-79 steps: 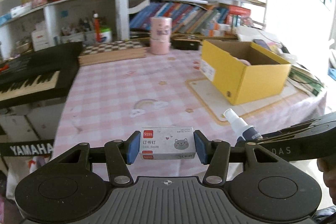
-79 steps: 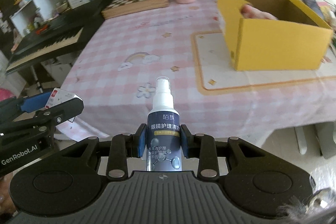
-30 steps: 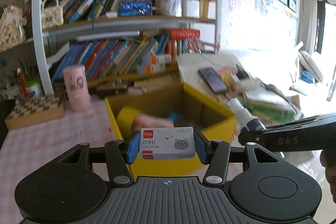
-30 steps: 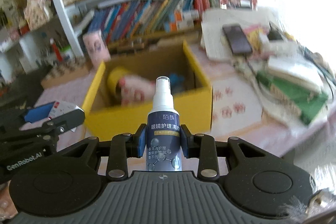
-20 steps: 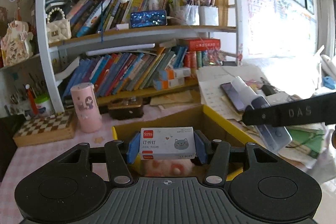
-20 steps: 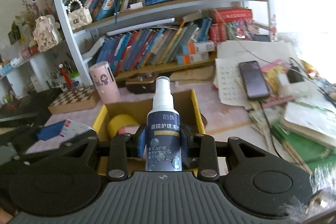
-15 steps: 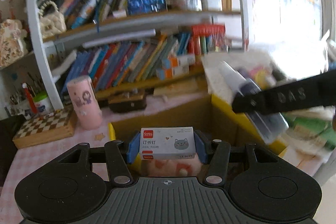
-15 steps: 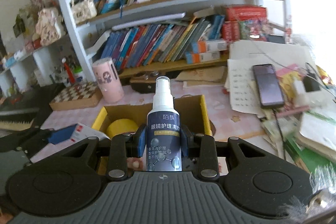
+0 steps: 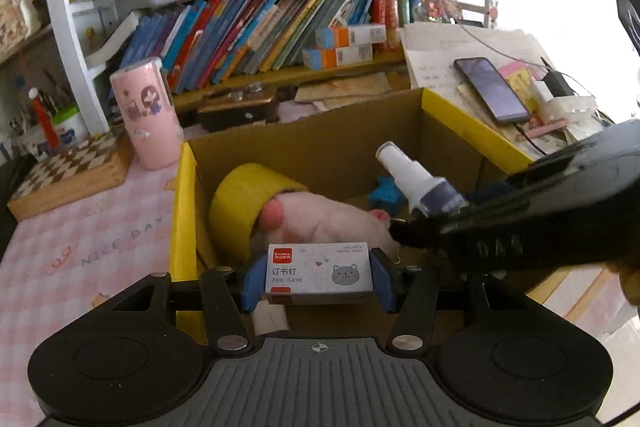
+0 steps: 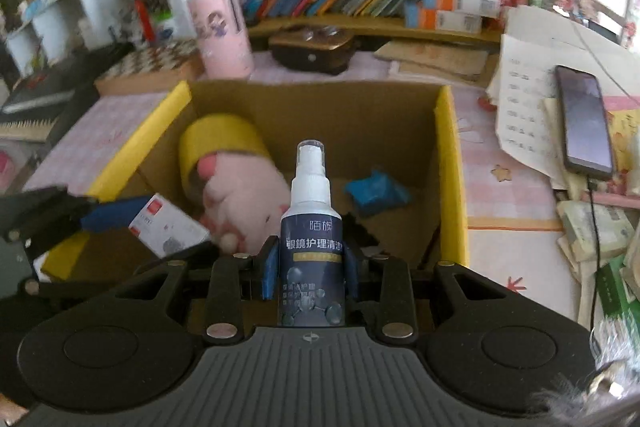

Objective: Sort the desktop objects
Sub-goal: 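Lower both held items into the yellow box and open both grippers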

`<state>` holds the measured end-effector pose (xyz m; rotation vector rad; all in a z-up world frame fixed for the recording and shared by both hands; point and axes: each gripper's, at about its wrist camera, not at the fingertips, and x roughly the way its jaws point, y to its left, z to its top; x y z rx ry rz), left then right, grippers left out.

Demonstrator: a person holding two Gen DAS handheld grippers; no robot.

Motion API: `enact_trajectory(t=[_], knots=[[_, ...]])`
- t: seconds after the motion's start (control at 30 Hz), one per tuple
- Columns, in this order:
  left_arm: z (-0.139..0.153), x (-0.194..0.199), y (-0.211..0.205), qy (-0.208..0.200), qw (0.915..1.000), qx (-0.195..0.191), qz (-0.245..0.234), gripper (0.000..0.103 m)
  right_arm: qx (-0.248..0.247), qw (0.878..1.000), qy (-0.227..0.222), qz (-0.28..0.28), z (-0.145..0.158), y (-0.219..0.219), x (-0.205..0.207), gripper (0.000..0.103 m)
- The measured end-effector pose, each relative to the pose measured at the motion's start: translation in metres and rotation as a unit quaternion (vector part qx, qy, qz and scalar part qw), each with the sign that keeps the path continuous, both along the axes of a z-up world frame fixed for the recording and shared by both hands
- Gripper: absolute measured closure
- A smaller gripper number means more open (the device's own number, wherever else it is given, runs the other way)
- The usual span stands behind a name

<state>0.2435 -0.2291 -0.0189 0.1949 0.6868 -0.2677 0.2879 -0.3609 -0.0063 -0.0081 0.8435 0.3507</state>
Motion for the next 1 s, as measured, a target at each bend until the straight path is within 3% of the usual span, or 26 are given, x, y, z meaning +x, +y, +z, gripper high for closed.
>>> enact_trajectory(t=[0.57,0.6,0.67,0.73,1.0], knots=[[-0.002,0.002,-0.004,-0.007,0.9998,0.001,0.019,0.048,-0.009,1.0,0.013,0.001,-0.002,0.014,0.032,0.073],[-0.001,0.002,-0.005,-0.009,0.9998,0.002,0.018,0.046,-0.013,1.0,0.02,0.002,-0.003,0.016,0.035,0.073],[0.002,-0.002,-0.006,-0.026,0.9995,0.008,0.018,0.023,-0.016,0.999,0.03,-0.002,-0.005,0.017,0.039,0.072],[0.006,-0.01,-0.007,-0.055,0.9982,0.012,0.018,0.015,-0.016,1.0,0.025,-0.01,-0.003,0.016,0.041,0.058],[0.025,-0.035,0.001,-0.107,0.9941,-0.002,0.017,0.013,-0.006,0.999,-0.029,-0.018,0.025,0.013,0.019,0.05]])
